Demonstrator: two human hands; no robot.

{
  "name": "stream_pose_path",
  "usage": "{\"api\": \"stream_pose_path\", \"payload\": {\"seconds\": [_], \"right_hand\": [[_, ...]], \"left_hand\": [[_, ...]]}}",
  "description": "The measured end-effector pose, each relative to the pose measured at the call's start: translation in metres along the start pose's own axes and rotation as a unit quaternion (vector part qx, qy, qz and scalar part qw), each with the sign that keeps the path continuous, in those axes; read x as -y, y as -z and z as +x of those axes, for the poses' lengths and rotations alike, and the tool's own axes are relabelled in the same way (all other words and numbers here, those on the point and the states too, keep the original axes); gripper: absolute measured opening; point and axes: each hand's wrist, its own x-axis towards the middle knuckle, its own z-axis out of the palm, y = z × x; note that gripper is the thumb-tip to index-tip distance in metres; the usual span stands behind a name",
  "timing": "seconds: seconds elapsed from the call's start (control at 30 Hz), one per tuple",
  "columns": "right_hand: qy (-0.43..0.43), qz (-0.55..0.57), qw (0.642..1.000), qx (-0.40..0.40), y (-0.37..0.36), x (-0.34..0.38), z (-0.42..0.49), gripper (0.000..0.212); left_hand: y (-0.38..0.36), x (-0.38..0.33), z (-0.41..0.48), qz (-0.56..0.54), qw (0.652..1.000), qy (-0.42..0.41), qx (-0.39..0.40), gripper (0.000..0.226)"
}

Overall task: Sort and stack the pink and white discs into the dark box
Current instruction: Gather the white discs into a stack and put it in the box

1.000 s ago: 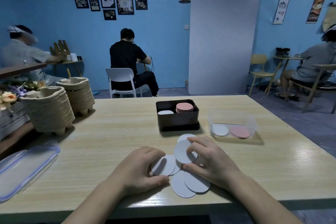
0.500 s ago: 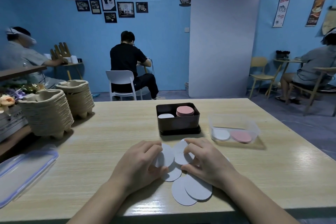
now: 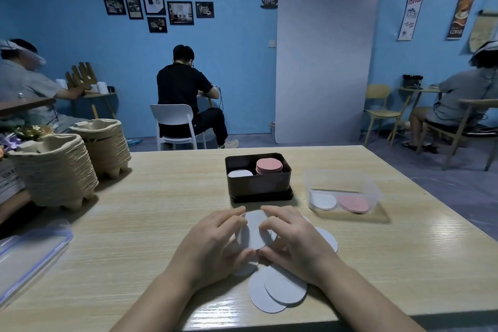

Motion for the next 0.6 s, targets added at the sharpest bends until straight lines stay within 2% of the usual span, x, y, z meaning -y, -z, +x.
{"api": "stream_pose_path", "payload": {"seconds": [0.23,0.6], "right_hand": [[-0.006,0.024,1.000,-0.012,0.0028,-0.0011,-0.0007,0.030],[0.007,0.030,1.000,-0.002,0.0040,0.0011,-0.0006,0.036]], "left_hand": [[0.0022,-0.0007,-0.0021,-0.016,1.000,0.016,-0.009,0.028],[0.0003,0.0004,-0.0011,-0.028,1.000,-0.009,0.010,0.033]]}}
